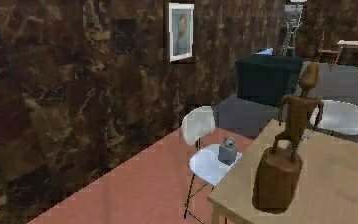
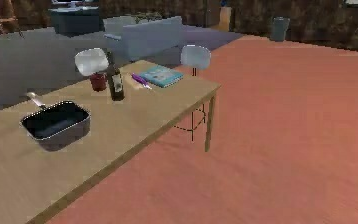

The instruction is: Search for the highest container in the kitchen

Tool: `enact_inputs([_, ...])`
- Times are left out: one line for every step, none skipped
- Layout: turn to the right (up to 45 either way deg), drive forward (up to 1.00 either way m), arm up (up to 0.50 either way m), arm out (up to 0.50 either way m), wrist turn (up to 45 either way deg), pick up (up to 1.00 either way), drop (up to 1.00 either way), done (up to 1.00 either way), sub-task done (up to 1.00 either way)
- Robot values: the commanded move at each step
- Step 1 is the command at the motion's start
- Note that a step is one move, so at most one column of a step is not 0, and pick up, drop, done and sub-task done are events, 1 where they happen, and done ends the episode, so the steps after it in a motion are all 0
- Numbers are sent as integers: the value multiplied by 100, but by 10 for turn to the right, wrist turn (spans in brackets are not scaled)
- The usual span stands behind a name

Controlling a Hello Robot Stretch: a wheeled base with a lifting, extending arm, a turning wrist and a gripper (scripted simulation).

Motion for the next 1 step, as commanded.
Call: enact_inputs([450,0,0,0,0,0,0,0,0])
